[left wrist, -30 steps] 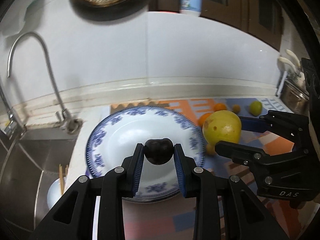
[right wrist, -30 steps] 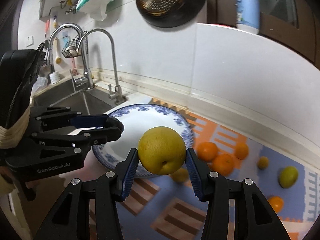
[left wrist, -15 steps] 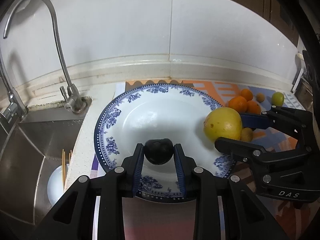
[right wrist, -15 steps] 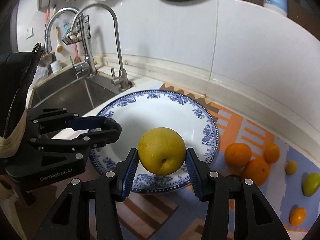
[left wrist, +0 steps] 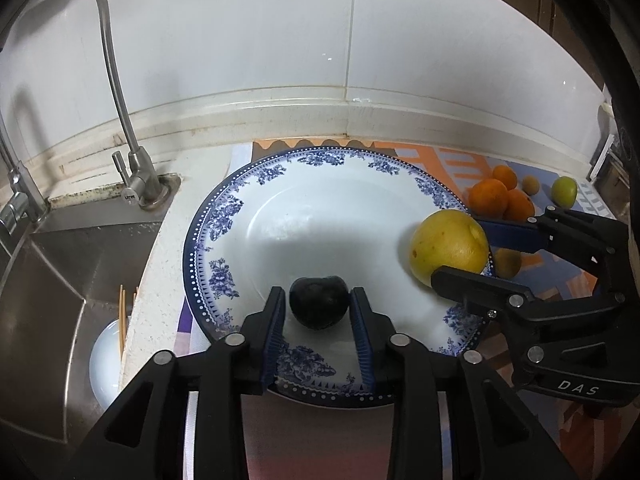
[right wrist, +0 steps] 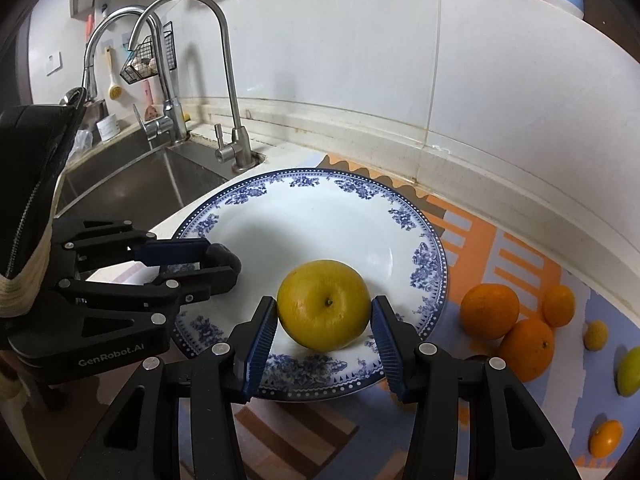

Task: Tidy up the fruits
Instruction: 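Carry the plum and pear onto the blue-and-white plate and open both tools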

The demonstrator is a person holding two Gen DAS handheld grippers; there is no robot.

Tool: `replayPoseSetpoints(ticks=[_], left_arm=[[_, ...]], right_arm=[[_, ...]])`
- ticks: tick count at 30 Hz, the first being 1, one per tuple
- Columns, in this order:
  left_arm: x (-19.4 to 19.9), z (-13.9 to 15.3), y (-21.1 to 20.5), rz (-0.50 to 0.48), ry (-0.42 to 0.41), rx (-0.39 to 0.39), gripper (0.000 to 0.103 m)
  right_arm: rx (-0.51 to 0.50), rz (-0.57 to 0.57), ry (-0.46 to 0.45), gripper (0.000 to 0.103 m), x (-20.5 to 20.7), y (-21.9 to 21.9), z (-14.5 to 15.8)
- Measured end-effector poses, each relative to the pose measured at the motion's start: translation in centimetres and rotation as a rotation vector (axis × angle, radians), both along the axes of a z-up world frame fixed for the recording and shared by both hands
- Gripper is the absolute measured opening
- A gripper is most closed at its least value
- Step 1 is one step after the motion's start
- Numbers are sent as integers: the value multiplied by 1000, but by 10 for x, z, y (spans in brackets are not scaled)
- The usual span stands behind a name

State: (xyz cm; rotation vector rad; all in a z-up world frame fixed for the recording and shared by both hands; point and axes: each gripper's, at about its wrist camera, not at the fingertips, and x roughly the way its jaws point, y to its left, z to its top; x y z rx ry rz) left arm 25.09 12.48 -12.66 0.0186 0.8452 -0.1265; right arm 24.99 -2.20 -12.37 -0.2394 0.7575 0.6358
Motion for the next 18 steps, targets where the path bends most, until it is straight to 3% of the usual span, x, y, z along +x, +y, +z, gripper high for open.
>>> replayPoseSetpoints(ticks=[5, 10, 18], left_arm=[[-7, 10, 4, 34, -13, -5, 58], [-24, 36, 0, 49, -77, 27, 67], [-46, 71, -27, -9, -151, -3, 78]], right_arm=[[18, -16, 7, 50, 1, -1, 2], [39, -54, -73, 61, -12, -10, 23], [68, -156, -127, 64, -39, -47, 56]])
